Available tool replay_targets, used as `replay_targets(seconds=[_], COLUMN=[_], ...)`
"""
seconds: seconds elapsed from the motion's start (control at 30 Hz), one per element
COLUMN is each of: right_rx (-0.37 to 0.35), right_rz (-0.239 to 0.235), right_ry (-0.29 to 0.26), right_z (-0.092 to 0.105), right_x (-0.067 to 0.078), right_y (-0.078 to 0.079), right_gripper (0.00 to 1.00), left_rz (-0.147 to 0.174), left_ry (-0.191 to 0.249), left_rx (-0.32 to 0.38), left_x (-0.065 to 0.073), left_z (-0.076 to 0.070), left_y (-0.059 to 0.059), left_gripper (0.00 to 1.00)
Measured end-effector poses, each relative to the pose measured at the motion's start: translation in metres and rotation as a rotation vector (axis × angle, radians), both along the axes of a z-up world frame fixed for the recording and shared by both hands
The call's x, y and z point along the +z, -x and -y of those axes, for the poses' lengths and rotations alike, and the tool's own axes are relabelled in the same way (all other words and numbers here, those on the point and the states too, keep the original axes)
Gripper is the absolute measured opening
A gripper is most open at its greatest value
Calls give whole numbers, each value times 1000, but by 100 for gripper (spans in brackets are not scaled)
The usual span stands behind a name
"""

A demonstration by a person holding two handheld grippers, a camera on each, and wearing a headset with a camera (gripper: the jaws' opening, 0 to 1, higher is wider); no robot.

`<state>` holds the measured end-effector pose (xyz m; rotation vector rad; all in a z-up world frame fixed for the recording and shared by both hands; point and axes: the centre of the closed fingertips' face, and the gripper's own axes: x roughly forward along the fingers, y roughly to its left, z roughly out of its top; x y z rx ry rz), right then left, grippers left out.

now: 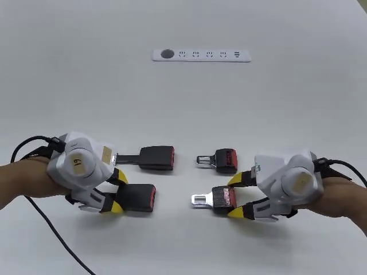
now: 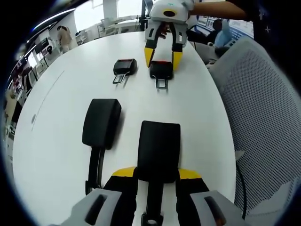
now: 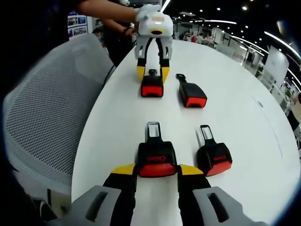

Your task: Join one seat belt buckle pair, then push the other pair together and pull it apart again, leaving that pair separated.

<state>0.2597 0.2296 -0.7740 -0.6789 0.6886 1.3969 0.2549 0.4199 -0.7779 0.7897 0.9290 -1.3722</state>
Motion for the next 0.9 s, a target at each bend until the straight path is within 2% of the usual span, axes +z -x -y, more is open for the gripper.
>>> replay_targets(seconds=[0.37,0.9], right_rx=[-14,-17], right_rz=[-7,-9], right_ry=[-16,-33], right_z=[-10,-28], right_x=[-1,0], right_y=[-1,0], right_gripper=[31,31], left_rz=[3,6], left_ry=[-34,-41], left_rx=[-12,6], left_x=[-2,-3], left_z=[-1,-1], left_y=[-1,-1], left_gripper=[32,32])
